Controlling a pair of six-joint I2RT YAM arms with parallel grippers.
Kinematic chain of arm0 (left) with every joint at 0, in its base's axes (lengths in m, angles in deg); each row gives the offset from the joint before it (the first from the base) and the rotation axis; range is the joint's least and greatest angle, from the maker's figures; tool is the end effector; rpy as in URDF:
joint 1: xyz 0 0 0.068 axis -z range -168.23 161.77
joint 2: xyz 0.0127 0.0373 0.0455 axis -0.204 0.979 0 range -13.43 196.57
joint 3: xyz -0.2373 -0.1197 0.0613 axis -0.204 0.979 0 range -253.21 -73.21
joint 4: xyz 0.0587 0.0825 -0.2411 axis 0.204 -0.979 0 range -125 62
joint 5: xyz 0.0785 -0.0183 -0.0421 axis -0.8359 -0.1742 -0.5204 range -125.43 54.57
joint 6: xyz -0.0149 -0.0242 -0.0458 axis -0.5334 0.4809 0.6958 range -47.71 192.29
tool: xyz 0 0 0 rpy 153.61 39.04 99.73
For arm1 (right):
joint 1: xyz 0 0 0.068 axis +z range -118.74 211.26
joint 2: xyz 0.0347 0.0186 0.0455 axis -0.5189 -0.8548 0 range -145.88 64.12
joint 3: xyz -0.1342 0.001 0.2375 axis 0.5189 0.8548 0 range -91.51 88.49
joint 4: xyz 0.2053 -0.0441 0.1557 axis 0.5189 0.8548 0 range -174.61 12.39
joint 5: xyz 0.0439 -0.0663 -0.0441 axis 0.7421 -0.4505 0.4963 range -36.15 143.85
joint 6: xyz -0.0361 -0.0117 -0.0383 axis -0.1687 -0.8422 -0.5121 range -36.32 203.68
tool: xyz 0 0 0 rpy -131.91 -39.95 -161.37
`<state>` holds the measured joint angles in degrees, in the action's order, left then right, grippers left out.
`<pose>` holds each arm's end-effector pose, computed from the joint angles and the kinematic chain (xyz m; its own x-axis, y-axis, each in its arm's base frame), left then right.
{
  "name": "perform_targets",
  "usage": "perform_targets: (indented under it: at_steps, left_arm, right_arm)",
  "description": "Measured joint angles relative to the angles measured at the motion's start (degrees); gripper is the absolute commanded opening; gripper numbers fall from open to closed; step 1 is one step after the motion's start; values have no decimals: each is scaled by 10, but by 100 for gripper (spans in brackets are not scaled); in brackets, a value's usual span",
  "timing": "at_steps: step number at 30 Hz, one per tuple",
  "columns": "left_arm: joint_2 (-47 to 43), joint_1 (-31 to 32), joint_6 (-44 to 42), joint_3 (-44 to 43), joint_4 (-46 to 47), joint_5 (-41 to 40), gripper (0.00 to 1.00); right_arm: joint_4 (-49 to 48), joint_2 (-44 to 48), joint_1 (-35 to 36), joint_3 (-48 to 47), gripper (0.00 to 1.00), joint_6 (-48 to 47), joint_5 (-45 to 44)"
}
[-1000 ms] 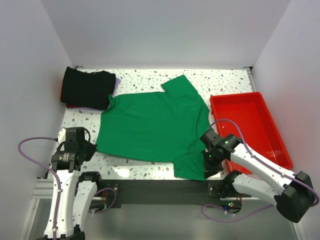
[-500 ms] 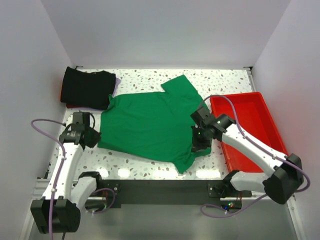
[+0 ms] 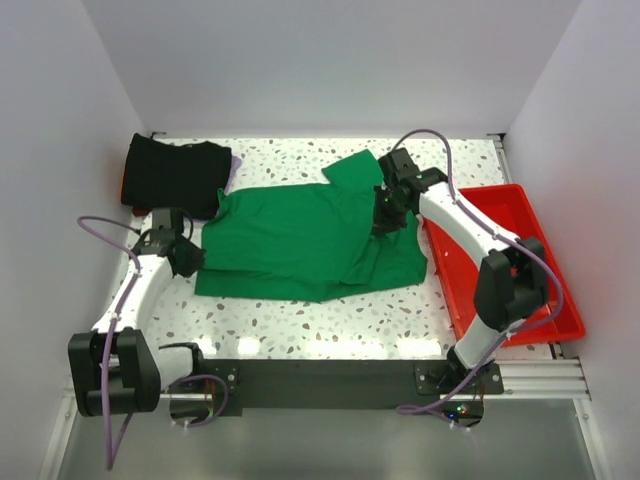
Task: Fold and stack the t-shirts
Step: Fold the tshirt
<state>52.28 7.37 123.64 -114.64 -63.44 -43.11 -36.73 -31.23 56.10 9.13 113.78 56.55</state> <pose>0.2136 0.0212 0.2137 -0.4258 -0.8090 -0.4052 -0.7619 0.5622 -0.3217 0.3122 0.1464 0.2682 -0.9248 0.1239 -0.3598 0.0293 0.9659 0.2574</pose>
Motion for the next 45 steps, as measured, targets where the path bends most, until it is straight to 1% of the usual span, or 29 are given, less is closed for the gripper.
perform_targets:
  at_steps: [6, 13, 25, 35, 37, 38, 39, 40, 41, 42, 43, 44, 45]
  left_arm:
    - [33, -23, -6, -6, 41, 3, 0]
    - [49, -43, -14, -9, 82, 17, 0]
    - [60, -52, -17, -19, 127, 33, 0]
    - [146, -53, -54, -38, 162, 50, 0]
    - [160, -53, -64, -49, 164, 51, 10]
    - [166, -53, -71, -56, 165, 52, 20]
    - [172, -53, -79, -64, 165, 53, 44]
    - [177, -53, -89, -72, 165, 54, 56]
    - [179, -53, -92, -79, 165, 54, 67]
    - [180, -53, -96, -85, 166, 53, 80]
    - [180, -53, -105, -93, 166, 53, 84]
    - [180, -53, -107, -99, 166, 52, 87]
    - [180, -53, -108, -103, 167, 51, 88]
  right_arm:
    - [-3, -64, -36, -78, 0, -36, 0]
    - [5, -106, -63, -139, 0, -65, -2]
    - [20, -114, -85, -175, 0, -88, -3]
    - [21, -142, -85, -191, 0, -94, -3]
    - [23, -149, -85, -196, 0, -94, -3]
    - [23, -153, -85, -200, 14, -95, -4]
    - [25, -157, -85, -206, 29, -95, -4]
    - [27, -160, -85, -212, 43, -93, -5]
    - [29, -165, -85, -221, 59, -96, -5]
    - [34, -169, -85, -235, 63, -98, -5]
    - [35, -172, -85, -245, 66, -102, -4]
    - [35, -172, -85, -252, 73, -104, -5]
    - [36, -172, -85, -258, 74, -105, -5]
